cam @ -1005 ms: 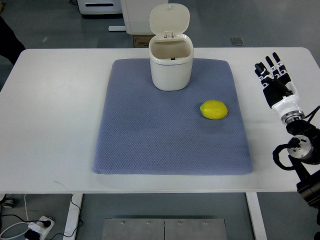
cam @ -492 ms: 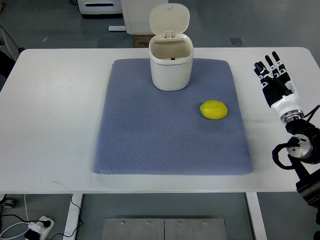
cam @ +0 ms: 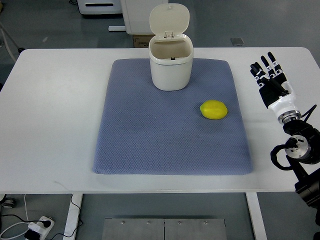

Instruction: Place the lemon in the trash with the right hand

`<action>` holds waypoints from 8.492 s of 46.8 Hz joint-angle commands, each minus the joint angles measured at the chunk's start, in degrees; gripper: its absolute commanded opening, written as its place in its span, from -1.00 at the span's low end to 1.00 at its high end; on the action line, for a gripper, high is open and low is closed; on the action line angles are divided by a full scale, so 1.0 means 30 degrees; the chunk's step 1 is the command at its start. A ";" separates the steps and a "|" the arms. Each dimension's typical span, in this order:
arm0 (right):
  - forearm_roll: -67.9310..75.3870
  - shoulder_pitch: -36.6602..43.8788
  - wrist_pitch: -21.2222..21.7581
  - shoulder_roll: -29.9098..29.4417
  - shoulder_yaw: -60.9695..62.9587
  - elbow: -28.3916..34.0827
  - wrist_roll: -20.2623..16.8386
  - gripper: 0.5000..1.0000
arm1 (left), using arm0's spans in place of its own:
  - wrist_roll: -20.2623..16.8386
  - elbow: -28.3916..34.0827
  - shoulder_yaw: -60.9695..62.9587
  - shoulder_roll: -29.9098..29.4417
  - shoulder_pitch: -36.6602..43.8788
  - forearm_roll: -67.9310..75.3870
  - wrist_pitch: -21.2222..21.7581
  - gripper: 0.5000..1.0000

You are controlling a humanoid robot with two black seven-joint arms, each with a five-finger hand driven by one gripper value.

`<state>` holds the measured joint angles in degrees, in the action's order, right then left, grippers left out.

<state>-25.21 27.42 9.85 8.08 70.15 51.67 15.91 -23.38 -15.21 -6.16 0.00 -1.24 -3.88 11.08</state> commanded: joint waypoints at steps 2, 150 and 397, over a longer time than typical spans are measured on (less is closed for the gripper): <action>0.0025 0.0031 0.0057 0.0059 -0.0006 -0.0025 0.0000 1.00 | -0.0001 0.0000 0.0002 0.0000 -0.0027 0.0005 -0.0002 1.00; -0.2669 0.5979 -0.1994 0.5187 -1.8170 -0.0786 0.5713 1.00 | -0.0001 0.0000 0.0002 0.0000 0.0002 0.0005 -0.0002 1.00; -0.3315 1.8019 -0.5246 -0.1492 -2.5172 -0.5736 -0.3047 -1.00 | -0.0001 0.0000 0.0002 0.0000 0.0002 0.0005 -0.0002 1.00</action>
<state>-35.16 81.45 -5.63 4.76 -5.35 35.63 7.16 -23.38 -15.21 -6.16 0.00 -1.24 -3.87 11.07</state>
